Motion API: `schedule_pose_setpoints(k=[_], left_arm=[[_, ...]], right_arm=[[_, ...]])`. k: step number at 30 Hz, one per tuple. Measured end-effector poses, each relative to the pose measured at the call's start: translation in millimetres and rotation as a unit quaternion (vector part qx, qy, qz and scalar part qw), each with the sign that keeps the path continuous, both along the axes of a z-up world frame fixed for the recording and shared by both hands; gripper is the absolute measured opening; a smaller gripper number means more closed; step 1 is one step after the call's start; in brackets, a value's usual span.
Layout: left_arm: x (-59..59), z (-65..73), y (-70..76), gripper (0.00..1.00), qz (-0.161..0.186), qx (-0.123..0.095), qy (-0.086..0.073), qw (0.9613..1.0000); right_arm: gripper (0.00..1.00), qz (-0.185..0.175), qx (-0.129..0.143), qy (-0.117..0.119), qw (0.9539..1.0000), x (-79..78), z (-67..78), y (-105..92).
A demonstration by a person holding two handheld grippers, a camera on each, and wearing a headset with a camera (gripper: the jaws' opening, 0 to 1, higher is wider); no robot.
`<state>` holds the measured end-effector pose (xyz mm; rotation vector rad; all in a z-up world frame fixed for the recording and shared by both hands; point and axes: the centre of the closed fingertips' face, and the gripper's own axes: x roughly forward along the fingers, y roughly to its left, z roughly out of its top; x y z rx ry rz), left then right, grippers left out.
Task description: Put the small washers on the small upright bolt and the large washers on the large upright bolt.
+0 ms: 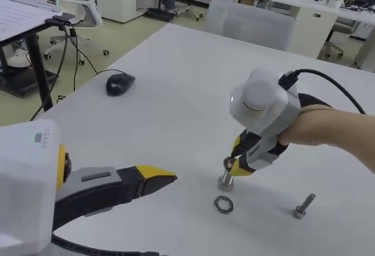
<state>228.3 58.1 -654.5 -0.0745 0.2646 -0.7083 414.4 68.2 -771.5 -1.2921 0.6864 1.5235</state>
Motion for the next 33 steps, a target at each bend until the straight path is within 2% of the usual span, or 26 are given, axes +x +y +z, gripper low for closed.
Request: schedule_pose_setpoints(k=[8,15,24,28,33], left_arm=[[1.6,-1.0,0.3,0.66,0.002,-0.003,0.002,1.0],[2.8,-1.3,1.7,0.66,0.005,-0.001,0.002,1.0],[4.8,-2.7,3.3,0.66,0.004,0.005,0.005,1.0],[5.6,-2.7,4.8,0.66,0.005,0.006,0.005,1.0],[5.0,-2.1,4.9,0.66,0.005,0.007,0.005,1.0]], right_arm=[[0.22,0.001,-0.011,0.008,0.9999,5.2,-21.1,-0.4],[0.22,0.003,-0.016,0.011,0.9998,7.6,-30.4,-1.4],[0.23,-0.001,-0.015,0.019,0.9997,7.7,-36.7,-2.2],[0.24,0.001,-0.021,0.015,0.9997,8.1,-42.6,-5.3],[0.24,-0.002,-0.017,0.013,0.9998,9.7,-40.2,-9.3]])
